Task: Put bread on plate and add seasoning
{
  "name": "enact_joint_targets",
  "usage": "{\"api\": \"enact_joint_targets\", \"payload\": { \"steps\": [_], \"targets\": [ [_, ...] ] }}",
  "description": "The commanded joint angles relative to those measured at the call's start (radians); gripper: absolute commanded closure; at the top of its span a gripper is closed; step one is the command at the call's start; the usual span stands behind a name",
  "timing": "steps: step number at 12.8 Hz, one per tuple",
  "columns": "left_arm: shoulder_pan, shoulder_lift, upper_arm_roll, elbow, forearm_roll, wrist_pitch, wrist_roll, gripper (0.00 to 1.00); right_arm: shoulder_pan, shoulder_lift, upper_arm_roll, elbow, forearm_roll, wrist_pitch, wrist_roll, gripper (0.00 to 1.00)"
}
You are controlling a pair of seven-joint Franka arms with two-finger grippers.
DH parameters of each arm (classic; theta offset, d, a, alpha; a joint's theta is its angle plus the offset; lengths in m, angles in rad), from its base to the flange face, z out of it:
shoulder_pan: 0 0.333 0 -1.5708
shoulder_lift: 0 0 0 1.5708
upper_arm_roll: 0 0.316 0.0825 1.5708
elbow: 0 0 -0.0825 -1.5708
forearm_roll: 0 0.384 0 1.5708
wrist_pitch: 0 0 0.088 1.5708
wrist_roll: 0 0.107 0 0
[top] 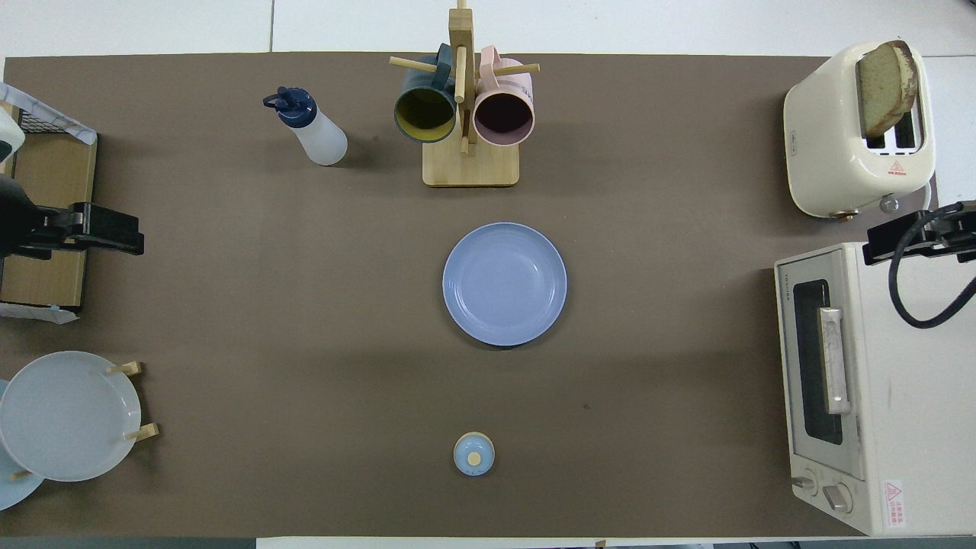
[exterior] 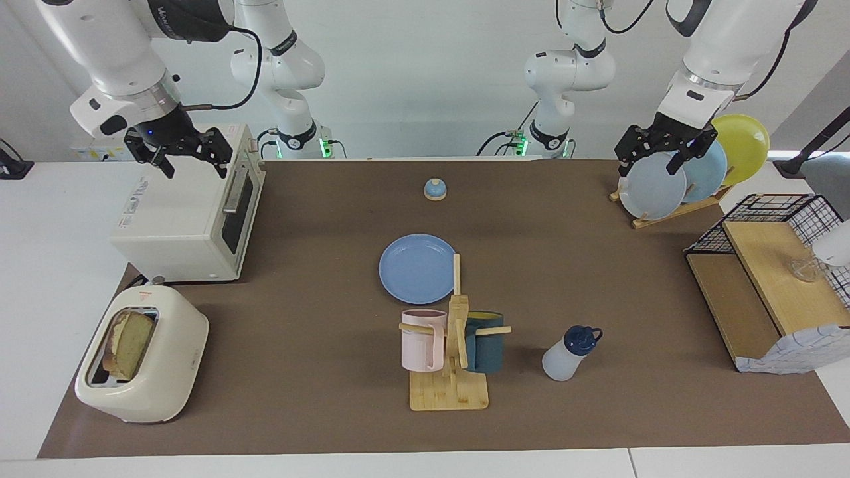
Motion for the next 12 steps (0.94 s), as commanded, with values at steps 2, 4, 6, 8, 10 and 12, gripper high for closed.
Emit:
{"api": "enact_joint_targets", "payload": {
  "steps": [2, 4, 6, 8, 10, 12],
  "targets": [
    [-0.007, -0.026, 0.003, -0.030, -0.008, -0.012, -0.003, 0.00, -0.009, -0.017, 0.001, -0.016, 0.013, -0.003, -0.019, 0.00],
    [0.004, -0.026, 0.005, -0.029, -0.008, -0.008, -0.006, 0.00, -0.009, -0.017, 0.001, -0.016, 0.013, -0.003, -0.019, 0.00],
    [0.010, -0.028, 0.014, -0.032, -0.008, -0.021, -0.006, 0.00, -0.009, -0.017, 0.001, -0.016, 0.013, -0.003, -0.019, 0.00],
    [0.012, -0.028, 0.014, -0.030, -0.008, -0.034, -0.003, 0.00, -0.009, -0.017, 0.001, -0.016, 0.013, -0.003, -0.019, 0.00],
    [0.005, -0.028, 0.013, -0.029, -0.008, -0.020, -0.021, 0.00, -0.009, -0.017, 0.002, -0.016, 0.013, -0.004, -0.019, 0.00],
    [0.010, -0.029, 0.011, -0.044, -0.008, 0.018, 0.000, 0.00, -0.009, -0.017, 0.002, -0.016, 0.013, -0.003, -0.019, 0.00]
  ]
}}
